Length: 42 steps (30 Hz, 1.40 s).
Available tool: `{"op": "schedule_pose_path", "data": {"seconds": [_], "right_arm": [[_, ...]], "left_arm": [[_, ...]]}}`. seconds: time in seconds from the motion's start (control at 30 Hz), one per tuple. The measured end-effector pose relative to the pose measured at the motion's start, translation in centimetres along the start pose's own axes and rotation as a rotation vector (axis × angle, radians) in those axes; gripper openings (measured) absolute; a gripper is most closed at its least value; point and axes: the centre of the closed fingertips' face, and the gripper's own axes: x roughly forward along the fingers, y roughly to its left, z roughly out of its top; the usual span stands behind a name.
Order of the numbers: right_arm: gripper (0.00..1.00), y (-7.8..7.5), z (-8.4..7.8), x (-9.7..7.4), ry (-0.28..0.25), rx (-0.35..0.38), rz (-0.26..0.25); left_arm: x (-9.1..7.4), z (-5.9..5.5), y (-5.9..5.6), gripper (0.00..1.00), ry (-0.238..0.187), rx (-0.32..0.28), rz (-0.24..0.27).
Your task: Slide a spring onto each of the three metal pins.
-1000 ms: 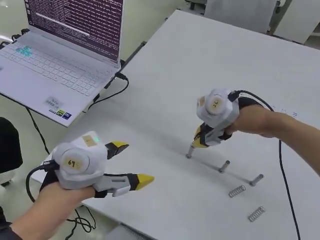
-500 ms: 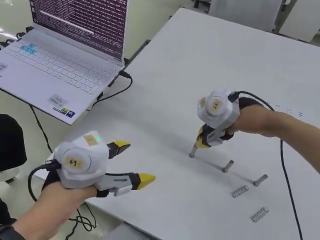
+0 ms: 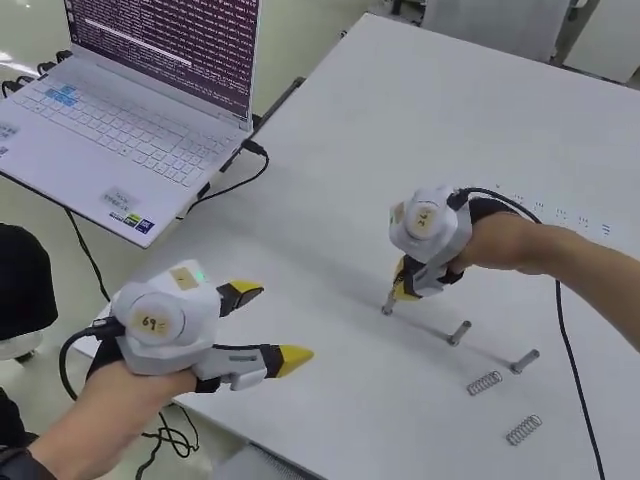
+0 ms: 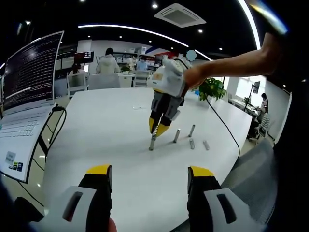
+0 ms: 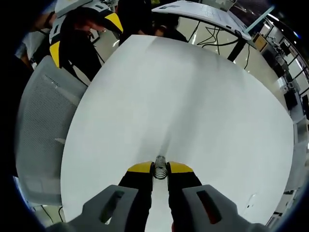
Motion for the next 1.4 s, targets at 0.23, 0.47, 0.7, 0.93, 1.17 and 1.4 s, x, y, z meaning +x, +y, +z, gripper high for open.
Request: {"op": "schedule_pose_path", "data": {"seconds": [0.23, 0.47, 0.7, 0.93, 1.17, 1.4], "right_arm": [[0.09, 0.0, -0.1, 0.9, 0.018, -0.006, 0.013], [0.09, 0.1, -0.3, 1.9, 0.036, -0.017, 0.021], [0.09, 0.0, -0.6, 2.5, 0.051, -0.025, 0.031], [0.09, 0.1, -0.8, 2.9, 0.057, -0.025, 0.039], [0.09, 0.2, -1.0, 3.1, 0.062, -0.027, 0.043], [0.11, 0.0, -0.9, 2.9, 0.057, -0.024, 0.043]], "left_arm": [[-0.1, 0.0, 0.2, 0.59, -0.001, -0.003, 0.004], [-0.1, 0.0, 0.4, 0.59, -0.001, -0.006, 0.008], [-0.2, 0.0, 0.6, 0.59, 0.000, -0.011, 0.013], [-0.3, 0.0, 0.6, 0.58, 0.002, -0.011, 0.014], [-0.3, 0.0, 0.6, 0.58, 0.002, -0.011, 0.014], [-0.3, 0.2, 0.7, 0.58, 0.001, -0.009, 0.014]]}}
